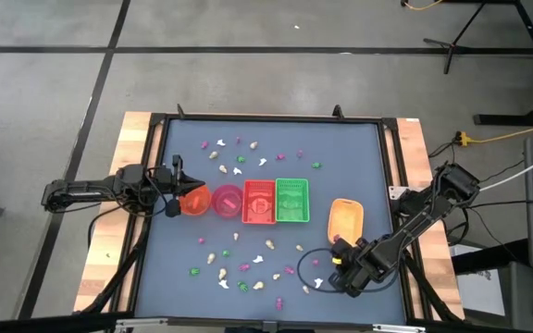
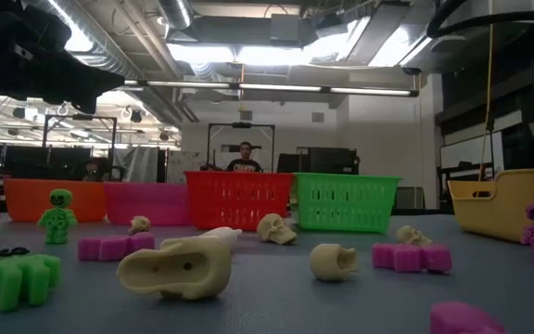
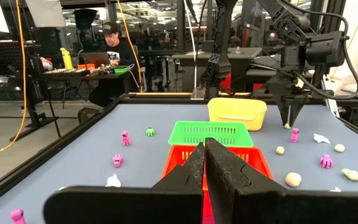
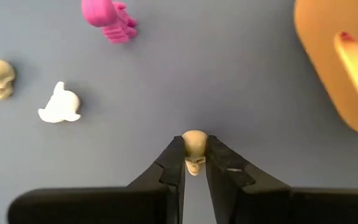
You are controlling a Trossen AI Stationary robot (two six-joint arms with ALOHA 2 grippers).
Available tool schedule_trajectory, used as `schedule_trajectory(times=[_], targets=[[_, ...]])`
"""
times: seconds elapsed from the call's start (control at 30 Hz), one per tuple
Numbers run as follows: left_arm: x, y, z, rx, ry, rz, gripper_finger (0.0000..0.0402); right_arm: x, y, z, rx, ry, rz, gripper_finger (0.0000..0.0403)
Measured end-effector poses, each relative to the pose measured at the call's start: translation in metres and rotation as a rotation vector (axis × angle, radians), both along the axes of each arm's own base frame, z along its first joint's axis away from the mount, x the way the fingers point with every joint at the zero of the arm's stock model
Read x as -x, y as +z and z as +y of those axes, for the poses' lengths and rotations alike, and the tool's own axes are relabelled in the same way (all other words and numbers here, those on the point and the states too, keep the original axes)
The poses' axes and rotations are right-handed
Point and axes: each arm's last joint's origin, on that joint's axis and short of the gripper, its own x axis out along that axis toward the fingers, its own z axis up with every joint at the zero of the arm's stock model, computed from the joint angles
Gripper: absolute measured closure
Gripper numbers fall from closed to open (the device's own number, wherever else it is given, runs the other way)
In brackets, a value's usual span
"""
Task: Sort Halloween decoration
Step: Put the yellow skull toy in a green bin
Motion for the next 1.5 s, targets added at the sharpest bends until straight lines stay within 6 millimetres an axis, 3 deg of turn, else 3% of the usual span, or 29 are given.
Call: schedule_trajectory(times=[0.6,0.93,1.17,1.5], targets=[[0.000,0.000,0.000,0.000,0.000,0.000,0.0401,-0.007,0.004,0.007,-0.058,0.041,-0.072,0.0354],[0.000,0.000,0.000,0.000,0.000,0.000,0.0401,-0.020,0.043,0.011,0.109,0.114,-0.117,0.0354],[0.000,0.000,0.000,0.000,0.000,0.000,0.0401,-0.036,0.076,-0.005,0.372,0.262,-0.141,0.0354],[0.000,0.000,0.000,0.000,0.000,0.000,0.0401,-0.078,0.083,-0.051,0.538,0.719,-0.100,0.0354]])
